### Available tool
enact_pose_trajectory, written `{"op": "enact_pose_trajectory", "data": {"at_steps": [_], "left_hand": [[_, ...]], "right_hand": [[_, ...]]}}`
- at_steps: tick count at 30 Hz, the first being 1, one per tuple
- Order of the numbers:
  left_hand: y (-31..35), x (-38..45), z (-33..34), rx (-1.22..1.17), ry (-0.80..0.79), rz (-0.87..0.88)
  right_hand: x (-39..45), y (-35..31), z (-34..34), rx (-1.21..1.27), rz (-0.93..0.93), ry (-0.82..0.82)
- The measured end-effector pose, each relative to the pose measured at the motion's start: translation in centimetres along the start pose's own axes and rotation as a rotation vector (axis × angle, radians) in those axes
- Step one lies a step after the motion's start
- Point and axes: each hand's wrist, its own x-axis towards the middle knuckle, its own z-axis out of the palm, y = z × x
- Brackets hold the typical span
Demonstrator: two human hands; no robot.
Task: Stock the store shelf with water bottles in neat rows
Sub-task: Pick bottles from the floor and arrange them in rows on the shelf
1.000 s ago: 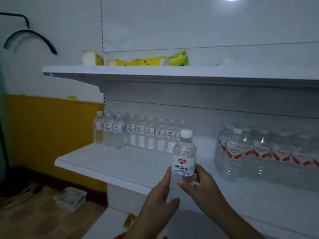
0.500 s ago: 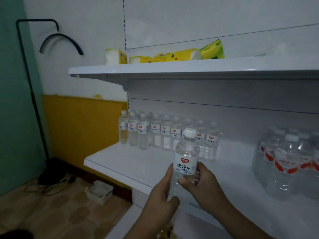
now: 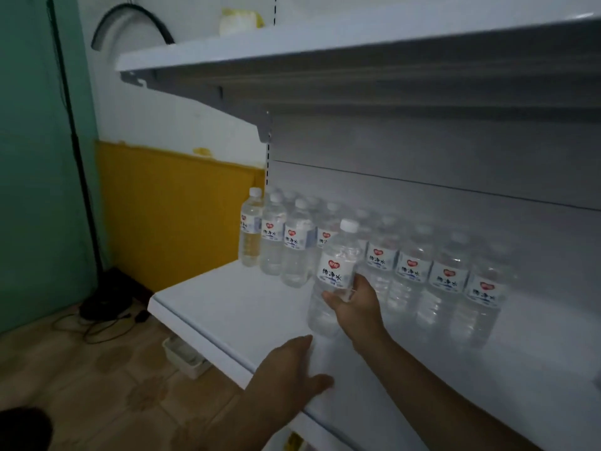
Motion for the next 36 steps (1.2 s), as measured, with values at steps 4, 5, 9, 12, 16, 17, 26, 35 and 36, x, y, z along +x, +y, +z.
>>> {"op": "enact_pose_trajectory", "data": {"at_steps": [4, 5, 9, 12, 16, 17, 26, 35, 36], "left_hand": [[-0.9, 2.0, 0.8, 0.057, -0.031, 0.039], [-1.1, 2.1, 0.9, 0.062, -0.027, 0.048], [-1.7, 1.9, 1.1, 0.08, 0.023, 0.087], [-1.8, 1.8, 1.2, 0.09, 0.018, 0.101], [-1.5, 1.7, 1.2, 0.057, -0.005, 0.061], [-1.3, 1.6, 1.2, 0.046, -0.018, 0.046], [-2.3, -4.0, -1.3, -0.196, 0.192, 0.006], [-9.2, -19.7, -5.4, -0.32, 0.43, -0.332], [-9.6, -21.6, -5.5, -0.313, 0.437, -0.362]], "right_hand": [[4.1, 2.6, 2.8, -0.041, -0.049, 0.023], [5.1, 3.0, 3.3, -0.059, -0.06, 0.041], [7.5, 3.1, 5.0, -0.132, -0.061, 0.098], [8.6, 3.1, 5.2, -0.213, -0.049, 0.157], [9.0, 2.7, 5.1, -0.305, -0.065, 0.176], [8.9, 2.4, 4.9, -0.328, -0.048, 0.177], [7.1, -1.4, 2.7, -0.219, 0.282, 0.051], [-12.0, -6.5, 5.3, 0.034, 0.074, -0.247], [-14.5, -7.4, 5.8, 0.027, 0.03, -0.279]]}}
